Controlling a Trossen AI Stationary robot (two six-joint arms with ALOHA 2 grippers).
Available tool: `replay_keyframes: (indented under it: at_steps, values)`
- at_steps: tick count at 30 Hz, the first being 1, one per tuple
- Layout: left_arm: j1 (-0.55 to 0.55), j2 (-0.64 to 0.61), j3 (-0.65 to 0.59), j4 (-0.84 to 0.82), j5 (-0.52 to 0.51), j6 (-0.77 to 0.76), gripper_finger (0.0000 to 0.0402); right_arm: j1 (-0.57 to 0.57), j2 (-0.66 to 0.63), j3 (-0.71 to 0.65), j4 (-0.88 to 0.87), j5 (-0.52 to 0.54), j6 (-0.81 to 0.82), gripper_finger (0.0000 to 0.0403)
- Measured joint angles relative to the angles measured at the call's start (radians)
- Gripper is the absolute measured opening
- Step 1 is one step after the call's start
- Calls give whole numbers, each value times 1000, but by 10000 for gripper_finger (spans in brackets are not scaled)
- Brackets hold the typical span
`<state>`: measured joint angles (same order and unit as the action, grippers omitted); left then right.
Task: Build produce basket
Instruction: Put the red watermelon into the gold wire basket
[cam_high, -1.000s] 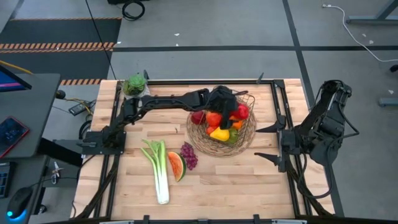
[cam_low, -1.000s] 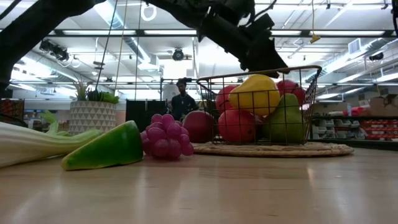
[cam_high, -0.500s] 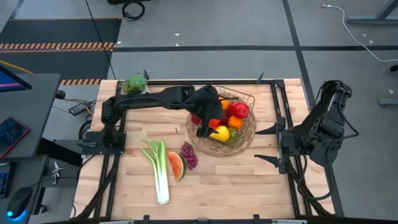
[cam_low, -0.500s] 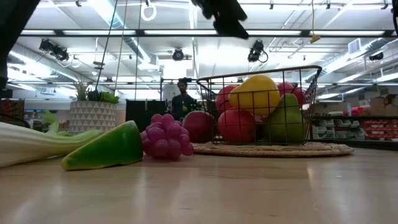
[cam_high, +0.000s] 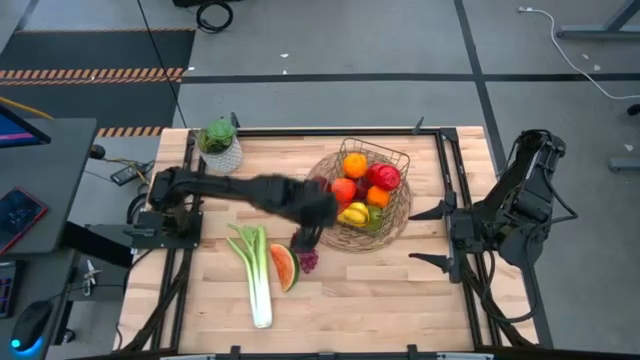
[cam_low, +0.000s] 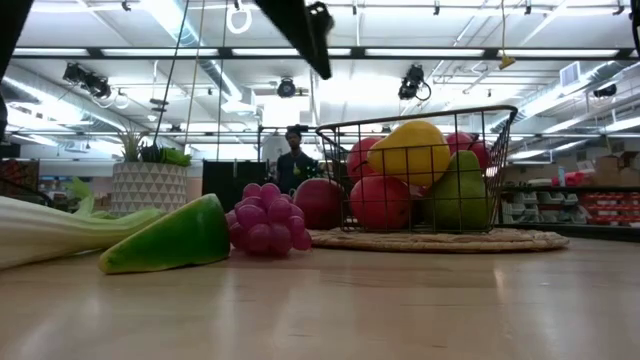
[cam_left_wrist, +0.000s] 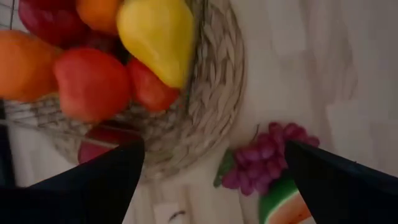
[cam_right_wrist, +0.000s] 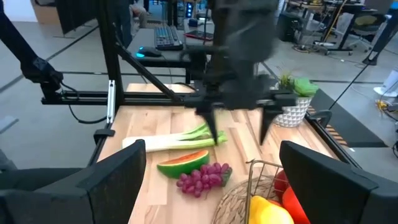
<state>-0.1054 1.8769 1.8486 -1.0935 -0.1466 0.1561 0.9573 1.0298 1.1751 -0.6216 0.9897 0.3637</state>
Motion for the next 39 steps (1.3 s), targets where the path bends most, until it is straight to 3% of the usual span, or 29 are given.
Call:
replay_keyframes:
  at_steps: [5, 13, 20, 24, 27, 32, 39]
  values:
    - [-97, -62, -134, 7, -172, -92, 392, -3, 0, 0, 8, -15, 1, 373]
    - [-203, -232, -409, 187, -278, -280, 392, -48, 69, -18, 70, -16, 16, 373]
    - [-308, -387, -713, 494, -368, -382, 392, -133, 180, -30, 319, -16, -154, 373]
    - [-357, -443, -852, 693, -428, -392, 392, -172, 241, -30, 526, -17, -343, 373]
    - [-383, -480, -933, 808, -507, -376, 392, -208, 286, -30, 669, -77, -435, 373]
    - [-443, -567, -1046, 900, -633, -381, 392, -270, 374, -30, 853, -137, -444, 373]
    - [-534, -691, -1147, 908, -647, -464, 392, -348, 512, -30, 931, -144, -405, 373]
